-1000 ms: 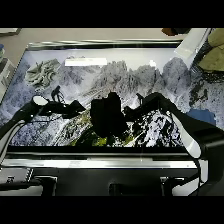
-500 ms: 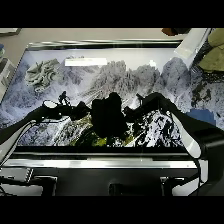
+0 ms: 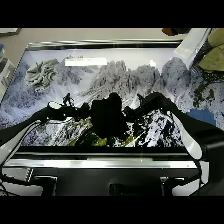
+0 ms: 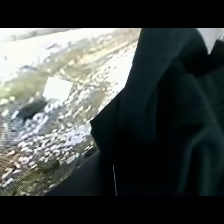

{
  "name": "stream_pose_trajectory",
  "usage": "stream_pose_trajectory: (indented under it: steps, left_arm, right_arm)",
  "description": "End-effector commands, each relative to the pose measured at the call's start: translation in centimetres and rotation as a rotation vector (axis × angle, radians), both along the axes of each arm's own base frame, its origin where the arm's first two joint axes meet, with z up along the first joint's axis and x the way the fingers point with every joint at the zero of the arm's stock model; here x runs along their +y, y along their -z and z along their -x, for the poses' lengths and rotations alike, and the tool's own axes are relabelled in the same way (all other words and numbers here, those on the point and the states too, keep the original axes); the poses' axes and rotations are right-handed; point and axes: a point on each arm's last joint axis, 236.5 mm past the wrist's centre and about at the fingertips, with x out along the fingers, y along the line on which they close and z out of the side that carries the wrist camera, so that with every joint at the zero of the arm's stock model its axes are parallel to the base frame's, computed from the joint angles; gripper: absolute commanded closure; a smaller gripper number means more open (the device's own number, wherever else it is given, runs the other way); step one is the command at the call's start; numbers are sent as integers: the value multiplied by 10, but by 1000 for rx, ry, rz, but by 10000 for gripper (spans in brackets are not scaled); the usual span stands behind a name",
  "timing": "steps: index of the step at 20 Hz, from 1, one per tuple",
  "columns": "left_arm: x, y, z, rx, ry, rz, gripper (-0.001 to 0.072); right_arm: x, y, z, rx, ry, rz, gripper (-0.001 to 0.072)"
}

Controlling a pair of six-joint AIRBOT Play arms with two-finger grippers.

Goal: Fold the clothes and pants, and hang the long-sleeved shirts on hangers.

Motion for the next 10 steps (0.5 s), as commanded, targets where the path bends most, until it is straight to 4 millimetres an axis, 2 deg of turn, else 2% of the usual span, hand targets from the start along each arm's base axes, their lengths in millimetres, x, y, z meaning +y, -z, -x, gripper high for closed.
stream_pose_trajectory:
  steps: [1, 3, 5, 7, 10]
  left_arm:
    - [23, -31, -19, -82, -50, 10, 693]
    - [51, -67, -30, -191, -63, -31, 694]
    - [79, -109, -35, -302, -81, -86, 694]
    - [99, -153, -34, -402, -105, -110, 694]
    - [119, -228, -19, -559, -144, -118, 694]
  right_arm:
    - [-11, -18, -19, -131, 10, 54, 685]
    - [-31, -47, -39, -274, 42, 140, 686]
    - [-50, -93, -58, -439, 97, 208, 686]
    - [-64, -154, -68, -632, 131, 234, 686]
    - [-85, -245, -61, -885, 175, 265, 686]
